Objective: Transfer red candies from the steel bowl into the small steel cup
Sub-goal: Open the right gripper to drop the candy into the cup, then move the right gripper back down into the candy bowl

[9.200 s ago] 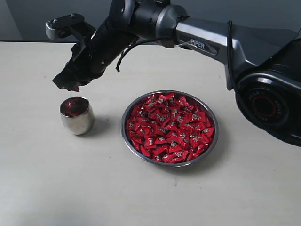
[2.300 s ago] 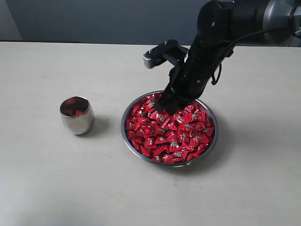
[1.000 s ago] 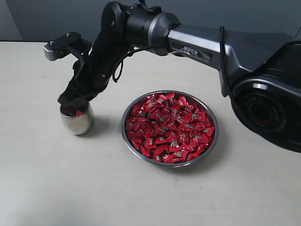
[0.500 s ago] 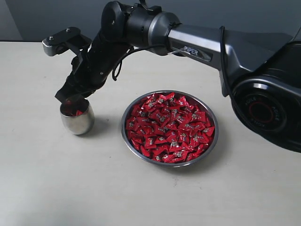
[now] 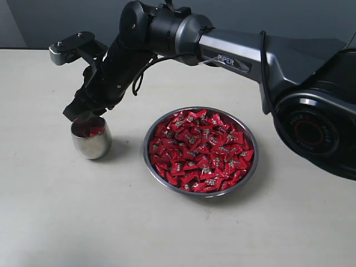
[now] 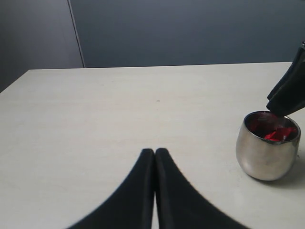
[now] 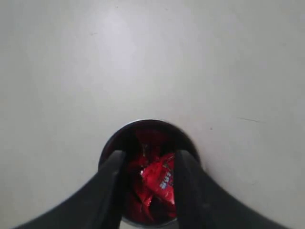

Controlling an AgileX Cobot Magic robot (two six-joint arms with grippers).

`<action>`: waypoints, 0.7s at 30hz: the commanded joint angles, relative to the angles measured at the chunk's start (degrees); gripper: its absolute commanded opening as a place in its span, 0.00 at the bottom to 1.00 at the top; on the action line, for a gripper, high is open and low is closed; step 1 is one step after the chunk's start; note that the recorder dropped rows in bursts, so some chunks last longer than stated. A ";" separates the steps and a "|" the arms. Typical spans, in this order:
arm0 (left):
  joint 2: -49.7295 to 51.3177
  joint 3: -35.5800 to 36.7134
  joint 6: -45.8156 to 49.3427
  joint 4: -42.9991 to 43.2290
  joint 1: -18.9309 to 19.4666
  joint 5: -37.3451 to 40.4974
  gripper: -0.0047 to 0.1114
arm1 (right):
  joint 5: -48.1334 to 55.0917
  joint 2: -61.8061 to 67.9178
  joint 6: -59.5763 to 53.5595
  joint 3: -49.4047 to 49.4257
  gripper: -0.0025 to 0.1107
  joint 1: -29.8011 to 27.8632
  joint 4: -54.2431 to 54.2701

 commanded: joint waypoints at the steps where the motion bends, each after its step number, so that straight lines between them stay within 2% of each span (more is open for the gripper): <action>1: -0.26 0.22 -0.15 0.07 0.04 -0.10 0.04 | -0.44 -2.12 1.92 -0.27 0.11 -0.03 -4.98; 2: -0.26 0.22 -0.15 0.07 0.04 -0.10 0.04 | -0.44 -2.59 2.48 -0.27 0.02 -0.03 -6.56; 11: -0.26 0.22 -0.15 0.07 0.04 -0.10 0.04 | -4.64 -7.26 19.29 -0.01 0.02 -0.66 -25.08; 21: -0.26 0.22 -0.15 0.07 0.04 -0.10 0.04 | -2.02 -10.48 20.77 -0.01 0.02 -7.23 -23.28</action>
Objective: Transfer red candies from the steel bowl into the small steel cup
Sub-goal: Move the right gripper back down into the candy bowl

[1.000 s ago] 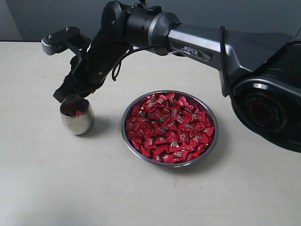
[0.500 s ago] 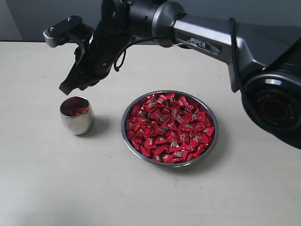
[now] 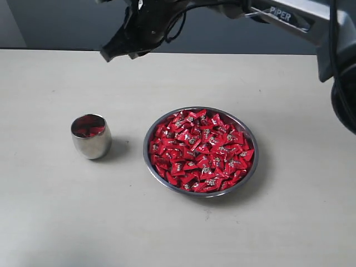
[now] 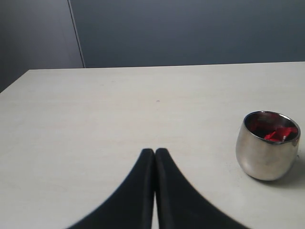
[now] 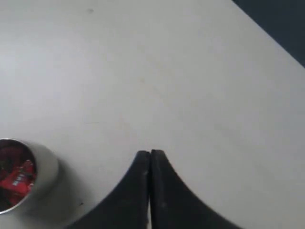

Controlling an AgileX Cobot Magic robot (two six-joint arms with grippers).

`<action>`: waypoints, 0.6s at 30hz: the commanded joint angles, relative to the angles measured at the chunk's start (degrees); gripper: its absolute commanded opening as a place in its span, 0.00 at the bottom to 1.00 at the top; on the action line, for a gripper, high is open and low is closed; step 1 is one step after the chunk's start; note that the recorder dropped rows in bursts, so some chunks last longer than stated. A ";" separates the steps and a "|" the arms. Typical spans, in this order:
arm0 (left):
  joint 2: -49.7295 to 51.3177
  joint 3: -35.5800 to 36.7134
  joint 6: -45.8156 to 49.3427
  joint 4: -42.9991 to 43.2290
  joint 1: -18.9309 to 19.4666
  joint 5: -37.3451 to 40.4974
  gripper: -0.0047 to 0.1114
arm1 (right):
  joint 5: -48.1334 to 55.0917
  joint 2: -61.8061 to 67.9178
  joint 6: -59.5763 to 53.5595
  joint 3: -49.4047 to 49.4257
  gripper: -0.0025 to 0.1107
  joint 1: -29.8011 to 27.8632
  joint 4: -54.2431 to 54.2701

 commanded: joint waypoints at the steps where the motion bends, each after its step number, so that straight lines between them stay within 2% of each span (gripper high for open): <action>1: -0.26 0.22 -0.15 0.07 0.04 -0.10 0.04 | 0.02 -2.32 0.36 -0.01 0.02 -2.49 1.36; 4: -0.26 0.22 -0.15 0.07 0.04 -0.10 0.04 | -3.70 -4.81 1.14 2.14 0.02 -3.10 1.10; 8: -0.26 0.22 -0.15 0.07 0.04 -0.10 0.04 | -12.70 -9.12 3.01 9.80 0.02 -3.10 0.34; 12: -0.26 0.22 -0.15 0.07 0.04 -0.10 0.04 | -23.29 -14.53 3.31 21.90 0.02 -3.49 -0.12; 18: -0.26 0.22 -0.15 0.07 0.04 -0.10 0.04 | -30.25 -21.79 3.31 38.73 0.02 -7.72 0.10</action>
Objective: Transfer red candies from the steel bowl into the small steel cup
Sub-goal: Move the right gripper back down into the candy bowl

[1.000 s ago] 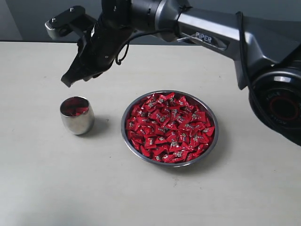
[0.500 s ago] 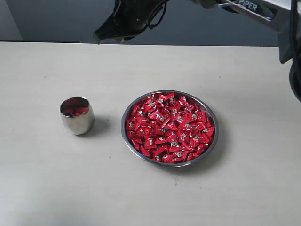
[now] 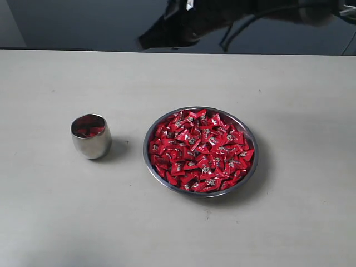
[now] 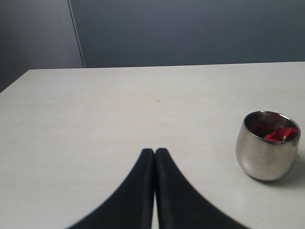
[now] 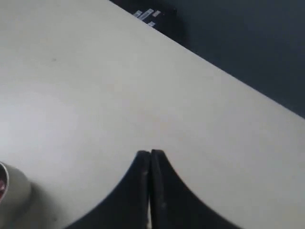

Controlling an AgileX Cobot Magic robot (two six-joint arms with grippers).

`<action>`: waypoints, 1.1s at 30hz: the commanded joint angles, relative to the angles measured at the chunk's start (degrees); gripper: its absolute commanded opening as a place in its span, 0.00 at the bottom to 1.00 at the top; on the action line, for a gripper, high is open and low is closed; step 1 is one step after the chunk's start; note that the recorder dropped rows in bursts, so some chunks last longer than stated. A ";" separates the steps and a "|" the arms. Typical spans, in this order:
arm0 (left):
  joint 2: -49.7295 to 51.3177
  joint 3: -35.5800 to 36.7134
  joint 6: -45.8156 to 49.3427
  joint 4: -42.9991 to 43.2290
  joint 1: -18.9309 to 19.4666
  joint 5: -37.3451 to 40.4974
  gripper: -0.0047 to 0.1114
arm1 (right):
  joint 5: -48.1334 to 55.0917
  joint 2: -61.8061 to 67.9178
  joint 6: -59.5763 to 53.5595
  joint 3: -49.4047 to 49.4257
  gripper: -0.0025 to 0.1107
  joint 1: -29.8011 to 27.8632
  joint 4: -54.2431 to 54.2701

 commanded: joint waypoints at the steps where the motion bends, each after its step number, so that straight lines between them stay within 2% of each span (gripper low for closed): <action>1: -0.26 0.22 -0.15 0.07 0.04 -0.10 0.04 | -5.64 -5.78 0.32 11.75 0.02 -4.34 -0.51; 7: -0.26 0.22 -0.15 0.07 0.04 -0.10 0.04 | -9.30 -12.63 0.32 24.31 0.02 -10.40 -0.51; 11: -0.26 0.22 -0.15 0.07 0.04 -0.10 0.04 | -9.00 -13.91 0.32 28.59 0.02 -13.98 -1.35; 15: -0.26 0.22 -0.15 0.07 0.04 -0.10 0.04 | -5.81 -13.06 -2.14 28.97 0.02 -15.43 -5.04; 23: -0.26 0.22 -0.15 0.07 0.04 -0.10 0.04 | -0.26 -8.66 -19.49 26.22 0.02 -14.29 -6.01; 27: -0.26 0.22 -0.15 0.07 0.04 -0.10 0.04 | 10.97 -2.65 -25.48 17.39 0.02 -14.29 -6.01; 29: -0.26 0.22 -0.15 0.07 0.04 -0.10 0.04 | 22.95 0.17 -30.97 11.26 0.02 -14.02 -5.04; 30: -0.26 0.22 -0.15 0.07 0.04 -0.10 0.04 | 30.28 1.68 -37.52 7.11 0.02 -14.02 -0.57; 31: -0.26 0.22 -0.15 0.07 0.04 -0.10 0.04 | 32.85 2.10 -40.82 5.63 0.02 -14.02 1.91; 33: -0.26 0.22 -0.15 0.07 0.04 -0.10 0.04 | 42.42 4.29 -54.65 0.13 0.02 -14.02 8.65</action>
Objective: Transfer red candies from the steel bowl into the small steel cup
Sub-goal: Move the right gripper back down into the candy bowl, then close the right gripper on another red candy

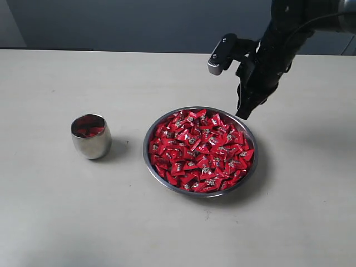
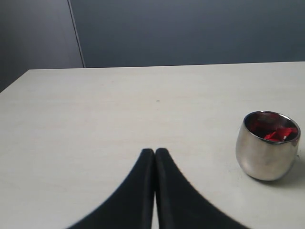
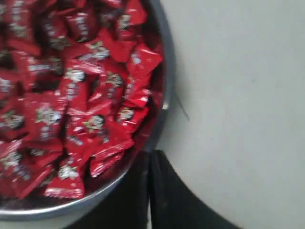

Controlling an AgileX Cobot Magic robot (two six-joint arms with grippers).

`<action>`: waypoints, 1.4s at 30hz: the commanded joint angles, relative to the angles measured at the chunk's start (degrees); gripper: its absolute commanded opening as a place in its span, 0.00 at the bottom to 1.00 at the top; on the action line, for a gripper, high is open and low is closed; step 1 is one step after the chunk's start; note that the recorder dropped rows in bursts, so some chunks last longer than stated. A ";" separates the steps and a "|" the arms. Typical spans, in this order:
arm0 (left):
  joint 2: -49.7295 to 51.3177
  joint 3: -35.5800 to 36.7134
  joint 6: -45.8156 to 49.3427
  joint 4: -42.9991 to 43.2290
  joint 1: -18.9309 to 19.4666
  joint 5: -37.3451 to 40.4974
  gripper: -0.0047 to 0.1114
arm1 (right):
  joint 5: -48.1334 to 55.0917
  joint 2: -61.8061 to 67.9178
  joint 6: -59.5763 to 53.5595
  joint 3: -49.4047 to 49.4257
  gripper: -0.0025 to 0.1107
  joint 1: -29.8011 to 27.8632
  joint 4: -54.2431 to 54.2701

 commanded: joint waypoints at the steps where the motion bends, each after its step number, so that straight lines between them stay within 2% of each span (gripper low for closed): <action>1: -0.26 0.22 -0.15 0.07 0.04 -0.10 0.04 | 13.34 2.82 -17.05 -7.17 0.02 0.19 7.57; 7: -0.26 0.22 -0.15 0.07 0.04 -0.10 0.04 | 16.32 9.01 -17.50 -8.38 0.02 0.19 4.37; 19: -0.26 0.22 -0.15 0.07 0.04 -0.10 0.04 | 11.54 9.95 -17.15 -8.38 0.02 0.19 4.20; 21: -0.26 0.22 -0.15 0.07 0.04 -0.10 0.04 | 11.39 9.95 -17.15 -8.38 0.06 0.19 4.48; 25: -0.26 0.22 -0.15 0.07 0.04 -0.10 0.04 | 11.09 10.06 -17.15 -8.38 0.24 0.19 5.36; 28: -0.26 0.22 -0.15 0.07 0.04 -0.10 0.04 | 11.09 10.17 -17.00 -8.38 0.32 0.19 5.60; 42: -0.26 0.22 -0.15 0.07 0.04 -0.10 0.04 | 10.68 13.44 -17.00 -8.38 0.32 0.19 4.22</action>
